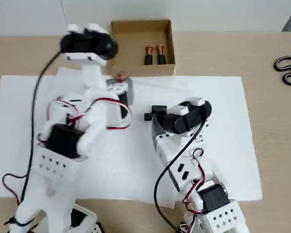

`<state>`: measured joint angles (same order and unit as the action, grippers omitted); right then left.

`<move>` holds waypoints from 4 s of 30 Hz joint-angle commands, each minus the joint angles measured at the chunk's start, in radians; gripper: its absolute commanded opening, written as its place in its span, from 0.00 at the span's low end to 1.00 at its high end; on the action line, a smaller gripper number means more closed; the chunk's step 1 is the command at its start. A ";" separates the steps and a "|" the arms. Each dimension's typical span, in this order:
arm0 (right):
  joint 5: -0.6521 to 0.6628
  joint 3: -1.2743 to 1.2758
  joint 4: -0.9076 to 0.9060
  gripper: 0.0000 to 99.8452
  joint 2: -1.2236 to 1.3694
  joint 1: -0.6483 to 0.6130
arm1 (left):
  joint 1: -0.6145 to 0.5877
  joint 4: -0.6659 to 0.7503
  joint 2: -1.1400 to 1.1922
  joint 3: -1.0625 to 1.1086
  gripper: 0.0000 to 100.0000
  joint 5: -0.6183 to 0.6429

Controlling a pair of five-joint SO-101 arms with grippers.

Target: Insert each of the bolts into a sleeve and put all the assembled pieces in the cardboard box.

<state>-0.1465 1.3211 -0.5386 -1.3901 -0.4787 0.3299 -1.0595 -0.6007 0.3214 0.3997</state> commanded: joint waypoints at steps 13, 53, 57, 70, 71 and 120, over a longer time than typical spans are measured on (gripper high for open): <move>-0.011 0.060 0.022 0.00 -0.024 -0.116 | 0.135 0.259 -0.129 0.208 0.01 0.009; -0.011 0.061 0.024 0.00 -0.024 -0.117 | 0.161 0.442 -0.236 0.476 0.01 0.057; -0.011 0.061 0.024 0.00 -0.024 -0.117 | 0.169 0.381 -0.236 0.476 0.01 -0.006; -0.011 0.061 0.024 0.00 -0.024 -0.117 | 0.222 0.242 -0.236 0.478 0.01 -0.006; -0.011 0.061 0.024 0.00 -0.024 -0.117 | 0.227 0.236 -0.236 0.478 0.01 -0.006; 0.097 -0.473 -0.081 0.00 0.424 0.073 | -0.318 -0.265 -0.238 0.148 0.24 -0.064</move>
<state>-0.0729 1.0464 -0.6245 -1.1216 -0.4296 0.0138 -1.3188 -0.8155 0.5086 0.3445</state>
